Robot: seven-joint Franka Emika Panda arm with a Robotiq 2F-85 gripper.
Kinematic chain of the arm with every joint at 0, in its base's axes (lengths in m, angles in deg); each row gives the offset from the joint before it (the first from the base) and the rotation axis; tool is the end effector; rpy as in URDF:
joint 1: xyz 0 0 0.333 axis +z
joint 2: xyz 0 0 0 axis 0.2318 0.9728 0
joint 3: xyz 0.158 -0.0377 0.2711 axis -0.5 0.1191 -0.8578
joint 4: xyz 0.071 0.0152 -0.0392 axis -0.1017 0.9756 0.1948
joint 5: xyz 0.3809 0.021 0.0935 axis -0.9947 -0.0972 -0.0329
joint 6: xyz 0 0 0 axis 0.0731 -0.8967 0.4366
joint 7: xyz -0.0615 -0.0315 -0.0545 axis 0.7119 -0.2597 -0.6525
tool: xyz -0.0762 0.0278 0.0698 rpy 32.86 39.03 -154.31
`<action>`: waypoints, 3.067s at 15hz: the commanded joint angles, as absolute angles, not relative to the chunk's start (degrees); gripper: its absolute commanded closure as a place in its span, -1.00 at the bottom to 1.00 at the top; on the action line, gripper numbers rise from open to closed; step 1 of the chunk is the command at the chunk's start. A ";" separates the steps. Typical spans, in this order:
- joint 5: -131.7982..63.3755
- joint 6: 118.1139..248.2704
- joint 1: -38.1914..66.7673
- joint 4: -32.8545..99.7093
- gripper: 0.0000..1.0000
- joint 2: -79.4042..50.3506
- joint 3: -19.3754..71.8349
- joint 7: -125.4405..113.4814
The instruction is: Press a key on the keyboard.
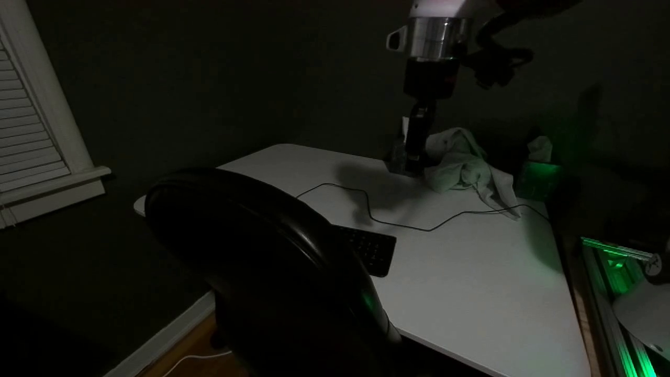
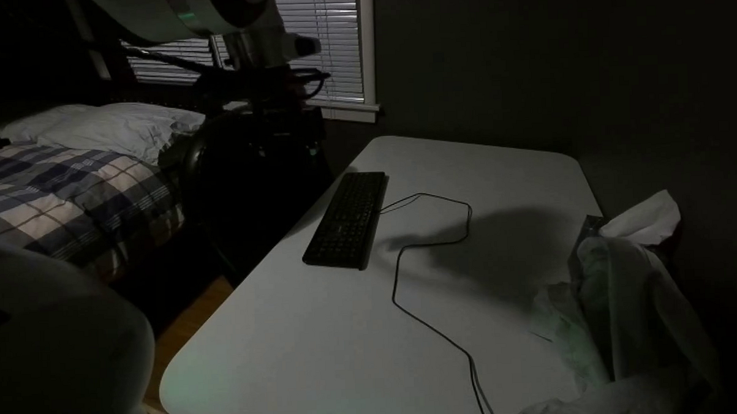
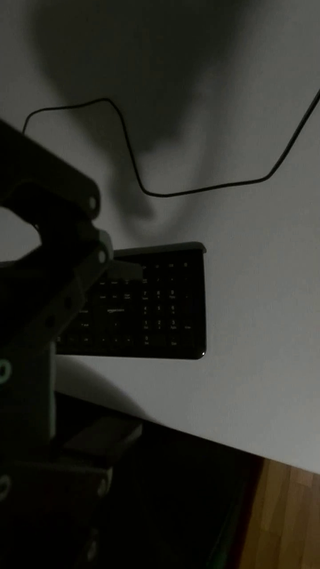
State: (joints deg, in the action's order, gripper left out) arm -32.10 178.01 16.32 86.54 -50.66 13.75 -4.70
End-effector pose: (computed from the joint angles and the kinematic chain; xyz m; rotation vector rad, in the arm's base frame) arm 0.4173 0.0815 0.3974 3.0147 0.2850 0.1081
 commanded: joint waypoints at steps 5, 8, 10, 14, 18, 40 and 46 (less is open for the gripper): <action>-24.41 178.68 15.60 76.10 0.64 -30.91 14.44 -10.19; -23.20 178.81 16.05 72.98 0.99 -25.54 15.44 -11.49; -22.99 179.05 16.39 71.01 1.00 -22.37 16.27 -11.93; -22.82 178.80 17.40 66.77 1.00 -16.47 17.77 -12.62; -22.92 179.01 18.56 63.60 1.00 -11.43 19.08 -13.35; -20.98 178.74 21.97 55.27 1.00 -0.20 23.94 -13.77; -20.51 178.93 22.51 54.47 1.00 0.69 24.41 -14.07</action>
